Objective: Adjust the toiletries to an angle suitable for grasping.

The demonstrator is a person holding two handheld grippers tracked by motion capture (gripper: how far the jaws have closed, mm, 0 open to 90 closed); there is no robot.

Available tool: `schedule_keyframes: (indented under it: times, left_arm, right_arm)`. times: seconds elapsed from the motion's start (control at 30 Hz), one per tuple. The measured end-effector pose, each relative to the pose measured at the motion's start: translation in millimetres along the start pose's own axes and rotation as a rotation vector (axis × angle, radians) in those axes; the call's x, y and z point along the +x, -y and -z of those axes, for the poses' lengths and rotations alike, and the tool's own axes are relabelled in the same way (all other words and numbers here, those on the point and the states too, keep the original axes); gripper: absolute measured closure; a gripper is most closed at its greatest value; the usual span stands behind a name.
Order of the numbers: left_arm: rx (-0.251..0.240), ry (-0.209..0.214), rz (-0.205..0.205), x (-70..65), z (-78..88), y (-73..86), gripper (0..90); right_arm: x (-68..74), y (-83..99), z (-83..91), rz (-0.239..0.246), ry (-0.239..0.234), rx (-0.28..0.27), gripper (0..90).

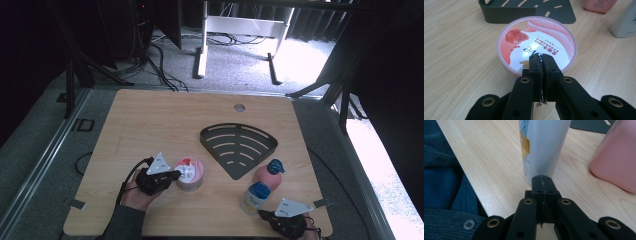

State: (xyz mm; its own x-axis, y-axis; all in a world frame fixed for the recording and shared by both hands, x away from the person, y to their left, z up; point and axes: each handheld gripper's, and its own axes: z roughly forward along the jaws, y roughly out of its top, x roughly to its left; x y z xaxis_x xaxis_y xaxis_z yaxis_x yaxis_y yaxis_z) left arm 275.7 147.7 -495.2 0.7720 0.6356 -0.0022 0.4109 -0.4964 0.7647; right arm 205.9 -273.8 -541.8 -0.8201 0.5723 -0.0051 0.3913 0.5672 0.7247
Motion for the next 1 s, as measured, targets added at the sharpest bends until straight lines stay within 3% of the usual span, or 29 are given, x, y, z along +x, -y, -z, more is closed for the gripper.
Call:
schedule_keyframes:
  times: [1.0]
  left_arm:
    - [-0.015, 0.018, 0.013, 0.9, -1.6, 0.7, 85.3]
  right_arm:
    - [2.8, -39.2, -30.0, 0.057, 0.014, -0.03, 89.9]
